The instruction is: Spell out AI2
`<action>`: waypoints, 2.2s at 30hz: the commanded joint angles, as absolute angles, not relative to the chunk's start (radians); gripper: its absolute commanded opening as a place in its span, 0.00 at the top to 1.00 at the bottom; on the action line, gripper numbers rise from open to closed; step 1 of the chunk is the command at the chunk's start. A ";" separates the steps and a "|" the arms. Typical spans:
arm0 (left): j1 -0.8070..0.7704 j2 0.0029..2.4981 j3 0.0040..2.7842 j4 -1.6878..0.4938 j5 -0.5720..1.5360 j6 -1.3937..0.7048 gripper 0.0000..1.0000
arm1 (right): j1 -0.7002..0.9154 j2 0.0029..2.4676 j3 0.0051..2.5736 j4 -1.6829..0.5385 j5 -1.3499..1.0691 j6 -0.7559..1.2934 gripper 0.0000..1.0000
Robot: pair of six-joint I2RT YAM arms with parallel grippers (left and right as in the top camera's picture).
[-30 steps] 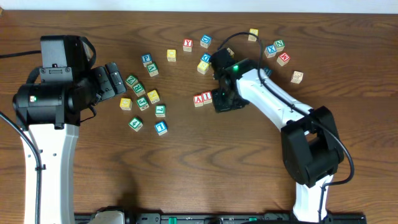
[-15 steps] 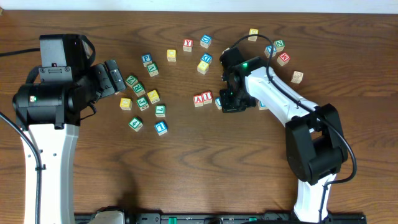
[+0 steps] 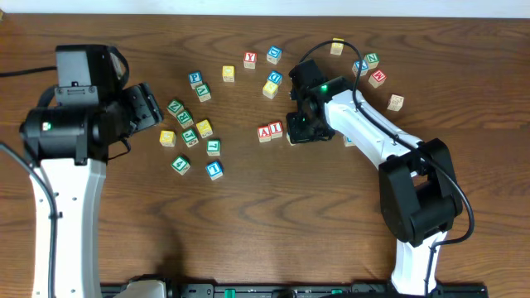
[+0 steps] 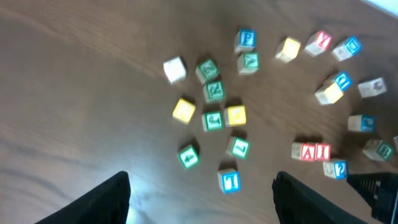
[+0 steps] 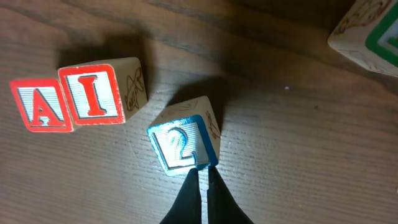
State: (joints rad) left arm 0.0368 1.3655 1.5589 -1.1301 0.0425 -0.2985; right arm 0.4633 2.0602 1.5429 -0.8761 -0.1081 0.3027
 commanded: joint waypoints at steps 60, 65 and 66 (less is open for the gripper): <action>-0.204 1.656 1.057 -0.462 0.306 -0.630 0.93 | 0.523 2.089 1.471 -0.693 -0.104 0.366 0.99; -0.204 1.656 1.057 -0.461 0.306 -0.630 0.93 | 0.523 2.089 1.472 -0.678 -0.104 0.354 0.99; -0.204 1.656 1.057 -0.461 0.306 -0.629 0.93 | 0.523 2.089 1.472 -0.672 -0.105 0.343 0.99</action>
State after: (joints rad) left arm -0.2039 1.6516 1.0664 -0.4633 0.2913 -0.6258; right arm 0.5205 2.0731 1.4765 -0.6811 -0.1089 0.3550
